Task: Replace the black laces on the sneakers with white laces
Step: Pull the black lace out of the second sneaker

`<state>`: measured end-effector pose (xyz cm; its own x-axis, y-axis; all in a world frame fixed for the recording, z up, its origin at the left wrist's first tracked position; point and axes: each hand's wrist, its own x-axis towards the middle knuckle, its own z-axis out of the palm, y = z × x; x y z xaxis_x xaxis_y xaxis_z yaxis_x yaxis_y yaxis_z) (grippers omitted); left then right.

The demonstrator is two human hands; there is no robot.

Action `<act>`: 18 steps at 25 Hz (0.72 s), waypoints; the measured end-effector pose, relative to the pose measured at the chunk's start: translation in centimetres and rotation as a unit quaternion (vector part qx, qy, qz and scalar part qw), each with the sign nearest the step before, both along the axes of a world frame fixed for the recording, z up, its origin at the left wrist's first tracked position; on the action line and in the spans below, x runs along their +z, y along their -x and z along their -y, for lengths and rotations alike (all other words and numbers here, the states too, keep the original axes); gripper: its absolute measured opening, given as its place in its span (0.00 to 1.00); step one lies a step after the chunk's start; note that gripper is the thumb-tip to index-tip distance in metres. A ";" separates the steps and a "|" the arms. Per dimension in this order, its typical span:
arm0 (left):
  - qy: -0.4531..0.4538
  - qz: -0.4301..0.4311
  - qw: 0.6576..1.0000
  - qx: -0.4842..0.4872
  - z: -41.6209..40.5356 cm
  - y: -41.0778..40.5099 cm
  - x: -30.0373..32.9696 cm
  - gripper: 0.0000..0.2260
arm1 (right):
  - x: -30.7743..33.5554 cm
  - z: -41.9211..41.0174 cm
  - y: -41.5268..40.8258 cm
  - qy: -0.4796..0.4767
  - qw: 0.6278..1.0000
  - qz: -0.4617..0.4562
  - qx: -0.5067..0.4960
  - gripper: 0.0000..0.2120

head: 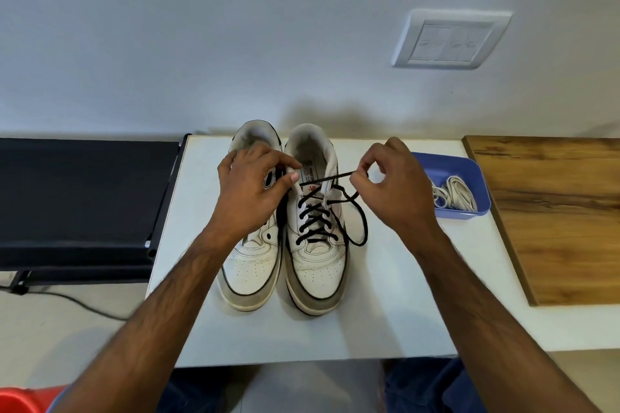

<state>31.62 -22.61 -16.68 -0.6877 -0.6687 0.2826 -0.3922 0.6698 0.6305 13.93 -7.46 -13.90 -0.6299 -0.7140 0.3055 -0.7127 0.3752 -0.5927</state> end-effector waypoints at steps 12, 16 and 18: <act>0.006 -0.001 1.000 -0.003 0.0 0.0 -0.2 0.11 | -1.2 2.8 -4.0 -0.043 0.983 -0.137 0.113 0.05; 0.001 0.000 1.000 -0.003 0.0 0.0 -0.1 0.11 | -0.2 0.9 -0.6 0.033 0.994 -0.102 -0.008 0.05; 0.002 -0.003 1.000 0.001 0.1 -0.1 -0.2 0.11 | -0.1 0.3 0.3 0.050 0.995 -0.089 -0.025 0.04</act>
<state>31.68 -22.70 -16.87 -0.6844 -0.6689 0.2900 -0.3894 0.6717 0.6302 13.62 -7.74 -13.98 -0.5938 -0.6438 0.4826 -0.7912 0.3585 -0.4954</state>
